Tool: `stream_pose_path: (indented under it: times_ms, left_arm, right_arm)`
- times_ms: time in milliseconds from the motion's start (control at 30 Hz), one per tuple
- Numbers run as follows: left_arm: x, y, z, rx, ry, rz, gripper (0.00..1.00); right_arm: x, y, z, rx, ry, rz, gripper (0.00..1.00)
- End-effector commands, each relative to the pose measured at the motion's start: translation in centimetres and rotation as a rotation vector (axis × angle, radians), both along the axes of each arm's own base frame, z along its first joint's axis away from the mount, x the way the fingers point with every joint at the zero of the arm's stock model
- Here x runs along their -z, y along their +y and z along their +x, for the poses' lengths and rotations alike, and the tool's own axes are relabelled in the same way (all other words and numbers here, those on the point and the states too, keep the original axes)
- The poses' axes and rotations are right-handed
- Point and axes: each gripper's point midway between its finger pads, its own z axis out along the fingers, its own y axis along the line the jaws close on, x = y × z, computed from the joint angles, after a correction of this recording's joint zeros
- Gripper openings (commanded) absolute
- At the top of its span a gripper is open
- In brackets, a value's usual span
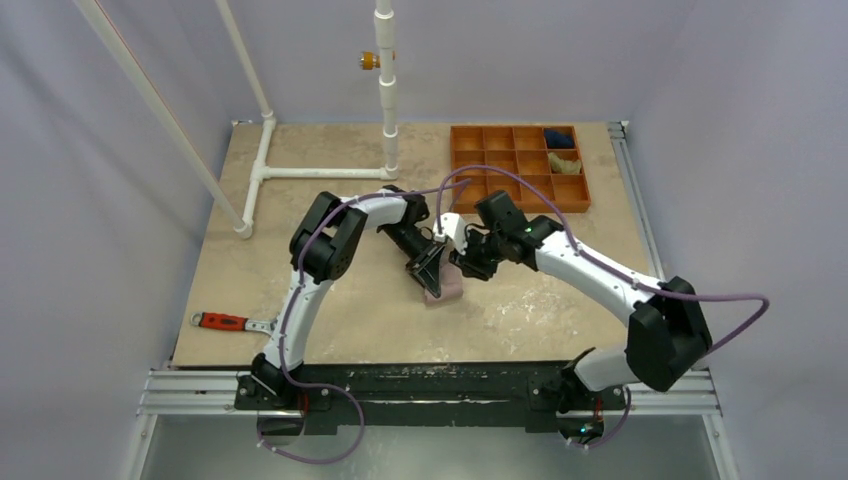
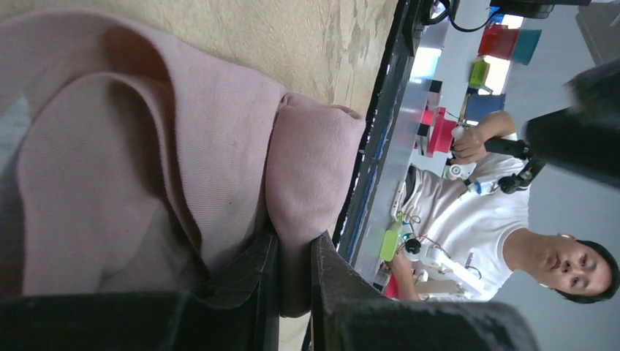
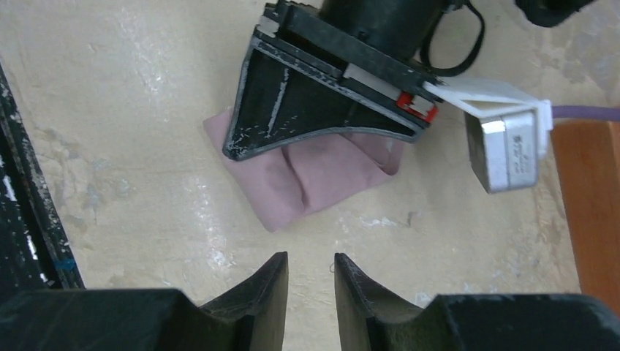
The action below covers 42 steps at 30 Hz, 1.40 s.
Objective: Roll the underwear
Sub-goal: Roll the underwear to the center of the board.
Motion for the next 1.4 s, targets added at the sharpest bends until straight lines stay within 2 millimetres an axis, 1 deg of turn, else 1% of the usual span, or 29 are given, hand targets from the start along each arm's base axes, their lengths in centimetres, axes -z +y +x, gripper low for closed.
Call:
stream_pose_path:
  times_ms: [0, 133, 233, 400, 633, 700, 767, 900, 1067, 1100, 1367]
  left_arm:
    - [2.1, 0.9, 0.8, -0.005, -0.026, 0.073, 0.00]
    - [2.5, 1.0, 0.8, -0.012, -0.008, 0.086, 0.00]
    - [2.6, 1.0, 0.8, -0.011, -0.001, 0.094, 0.00]
    - [2.8, 1.0, 0.8, -0.009, 0.001, 0.098, 0.00]
    - [2.7, 1.1, 0.8, -0.008, 0.003, 0.094, 0.00]
    - [2.6, 1.0, 0.8, -0.006, 0.002, 0.091, 0.00]
    - [2.6, 1.0, 0.8, -0.007, 0.002, 0.091, 0.00]
    - [2.5, 1.0, 0.8, -0.007, 0.003, 0.091, 0.01]
    - [2.1, 1.0, 1.1, -0.004, -0.010, 0.098, 0.09]
    - [2.0, 1.0, 1.1, -0.004, -0.010, 0.102, 0.11]
    - [0.8, 2.1, 1.4, -0.008, -0.065, 0.149, 0.36]
  right_arm:
    - [1.4, 1.5, 0.9, -0.048, -0.098, -0.074, 0.28]
    - [3.1, 3.1, 0.0, -0.124, -0.107, -0.117, 0.29]
    - [4.3, 3.9, -0.8, -0.170, -0.107, -0.142, 0.31]
    - [6.2, 4.7, -1.8, -0.224, -0.097, -0.186, 0.34]
    - [8.5, 5.4, -1.8, -0.242, -0.074, -0.222, 0.33]
    - [9.2, 5.5, -2.1, -0.254, -0.059, -0.229, 0.32]
    - [9.9, 5.6, -2.5, -0.264, -0.040, -0.238, 0.30]
    - [11.2, 5.6, -3.6, -0.292, 0.021, -0.256, 0.14]
    - [12.7, 4.9, -5.4, -0.326, 0.110, -0.290, 0.01]
    - [12.9, 4.8, -5.7, -0.332, 0.130, -0.295, 0.00]
    - [14.0, 4.2, -8.4, -0.356, 0.293, -0.311, 0.00]
